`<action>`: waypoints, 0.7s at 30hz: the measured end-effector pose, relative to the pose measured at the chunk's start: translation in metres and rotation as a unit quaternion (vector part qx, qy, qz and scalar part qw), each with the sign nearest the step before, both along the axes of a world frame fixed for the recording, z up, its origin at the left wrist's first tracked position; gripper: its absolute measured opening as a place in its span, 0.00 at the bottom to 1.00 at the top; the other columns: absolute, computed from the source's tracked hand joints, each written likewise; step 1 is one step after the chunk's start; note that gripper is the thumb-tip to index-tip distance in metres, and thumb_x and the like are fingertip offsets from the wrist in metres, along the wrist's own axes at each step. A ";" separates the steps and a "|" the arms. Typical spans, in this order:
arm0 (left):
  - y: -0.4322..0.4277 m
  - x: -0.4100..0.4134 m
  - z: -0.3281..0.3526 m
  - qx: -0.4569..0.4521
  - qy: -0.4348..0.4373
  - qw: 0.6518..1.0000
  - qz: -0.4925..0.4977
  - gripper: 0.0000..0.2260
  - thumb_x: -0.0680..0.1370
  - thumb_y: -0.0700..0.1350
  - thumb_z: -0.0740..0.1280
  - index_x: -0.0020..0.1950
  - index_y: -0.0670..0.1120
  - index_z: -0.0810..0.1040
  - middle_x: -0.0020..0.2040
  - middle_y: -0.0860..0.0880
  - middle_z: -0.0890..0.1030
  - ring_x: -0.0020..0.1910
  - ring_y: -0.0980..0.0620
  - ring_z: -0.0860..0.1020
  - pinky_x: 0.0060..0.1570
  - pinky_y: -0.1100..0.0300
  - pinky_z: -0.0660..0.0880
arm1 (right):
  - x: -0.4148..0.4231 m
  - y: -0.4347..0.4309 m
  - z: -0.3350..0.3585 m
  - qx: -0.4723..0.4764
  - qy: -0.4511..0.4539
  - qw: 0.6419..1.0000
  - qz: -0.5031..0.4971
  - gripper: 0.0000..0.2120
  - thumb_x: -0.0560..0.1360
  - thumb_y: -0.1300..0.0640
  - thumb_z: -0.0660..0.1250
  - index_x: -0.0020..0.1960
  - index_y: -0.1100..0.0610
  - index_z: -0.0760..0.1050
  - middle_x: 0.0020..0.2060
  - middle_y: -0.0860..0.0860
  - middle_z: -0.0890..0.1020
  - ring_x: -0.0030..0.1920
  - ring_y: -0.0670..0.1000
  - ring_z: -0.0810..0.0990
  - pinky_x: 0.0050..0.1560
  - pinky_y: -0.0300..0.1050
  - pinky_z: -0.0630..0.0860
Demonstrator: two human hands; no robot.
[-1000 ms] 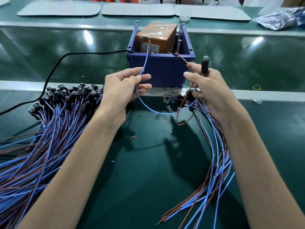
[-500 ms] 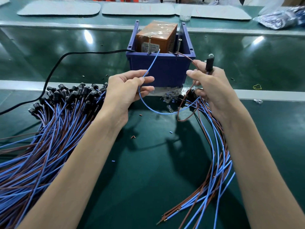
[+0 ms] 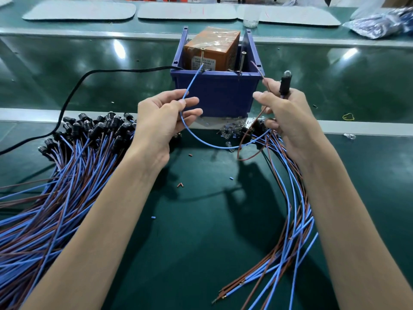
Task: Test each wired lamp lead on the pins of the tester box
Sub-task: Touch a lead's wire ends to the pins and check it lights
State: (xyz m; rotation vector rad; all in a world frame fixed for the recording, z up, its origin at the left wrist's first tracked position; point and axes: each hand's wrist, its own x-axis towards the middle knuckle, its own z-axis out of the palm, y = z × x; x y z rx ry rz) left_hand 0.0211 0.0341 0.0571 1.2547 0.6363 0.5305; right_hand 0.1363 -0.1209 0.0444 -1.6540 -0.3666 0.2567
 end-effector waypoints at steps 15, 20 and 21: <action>0.004 0.000 0.000 -0.014 -0.011 1.000 0.022 0.10 0.79 0.32 0.60 0.55 0.40 0.78 0.39 0.49 0.84 0.34 0.56 0.83 0.34 0.69 0.76 | -0.006 0.001 0.003 -0.005 -0.010 1.000 0.018 0.19 0.75 0.58 0.68 0.60 0.70 0.72 0.38 0.52 0.66 0.33 0.44 0.64 0.26 0.32 0.63; 0.003 0.000 0.001 -0.014 -0.010 1.000 0.021 0.10 0.79 0.32 0.60 0.55 0.41 0.78 0.39 0.50 0.84 0.33 0.56 0.83 0.34 0.69 0.76 | -0.006 0.001 0.002 -0.009 -0.012 1.000 0.020 0.19 0.75 0.58 0.68 0.60 0.71 0.72 0.37 0.51 0.66 0.33 0.43 0.65 0.25 0.30 0.64; 0.003 0.000 0.001 -0.015 -0.009 1.000 0.020 0.10 0.79 0.33 0.60 0.55 0.41 0.78 0.40 0.49 0.84 0.33 0.56 0.83 0.34 0.69 0.76 | -0.005 0.001 0.002 -0.011 -0.013 1.000 0.019 0.19 0.75 0.58 0.68 0.59 0.70 0.72 0.36 0.51 0.66 0.33 0.43 0.65 0.25 0.30 0.64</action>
